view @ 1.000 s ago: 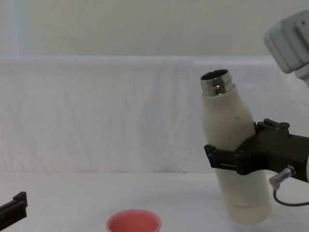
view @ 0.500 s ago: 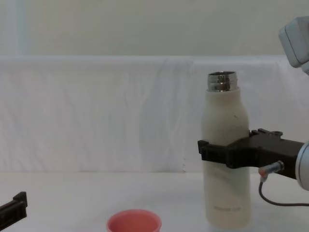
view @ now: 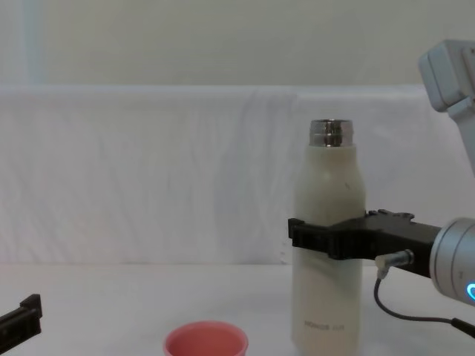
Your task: Grasp the thermos with one hand and pour water into the cup lid.
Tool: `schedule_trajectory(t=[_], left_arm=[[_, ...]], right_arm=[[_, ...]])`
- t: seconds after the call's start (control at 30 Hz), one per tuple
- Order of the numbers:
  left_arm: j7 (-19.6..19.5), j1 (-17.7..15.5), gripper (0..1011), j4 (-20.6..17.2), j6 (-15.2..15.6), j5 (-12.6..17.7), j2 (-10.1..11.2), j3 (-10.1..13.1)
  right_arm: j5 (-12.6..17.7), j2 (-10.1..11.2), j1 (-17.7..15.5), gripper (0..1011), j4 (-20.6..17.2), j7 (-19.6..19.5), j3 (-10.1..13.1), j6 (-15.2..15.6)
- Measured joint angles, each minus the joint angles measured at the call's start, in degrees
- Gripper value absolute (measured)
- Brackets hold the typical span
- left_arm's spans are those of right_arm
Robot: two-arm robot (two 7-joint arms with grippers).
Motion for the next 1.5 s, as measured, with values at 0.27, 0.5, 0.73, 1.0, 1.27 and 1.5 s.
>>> schedule_trajectory(t=[0.27, 0.5, 0.73, 1.0, 1.27, 1.5], left_arm=[[0.0, 0.0, 1001, 0.0, 0.0, 0.0, 0.0, 0.0], [0.0, 0.0, 1001, 0.0, 0.0, 0.0, 0.0, 0.0], [0.0, 0.0, 1001, 0.0, 0.0, 0.0, 0.0, 0.0], [0.0, 0.0, 1001, 0.0, 0.0, 0.0, 0.0, 0.0], [0.0, 0.0, 1001, 0.0, 0.0, 0.0, 0.0, 0.0], [0.0, 0.0, 1001, 0.0, 0.0, 0.0, 0.0, 0.0]], right_arm=[[1.29, -0.26, 1.36, 956, 2.03, -0.91, -0.95, -0.08], [2.35, -0.25, 2.44, 956, 3.52, -1.69, -1.61, -0.3], [3.19, -0.06, 3.27, 956, 4.7, -2.49, -2.34, -0.48], [4.05, 0.22, 4.16, 956, 5.86, -3.31, -3.34, -0.65], [4.83, 0.42, 4.75, 956, 6.73, -3.59, -3.83, -0.81], [5.27, 0.7, 4.78, 956, 7.06, -3.91, -4.08, -1.0]])
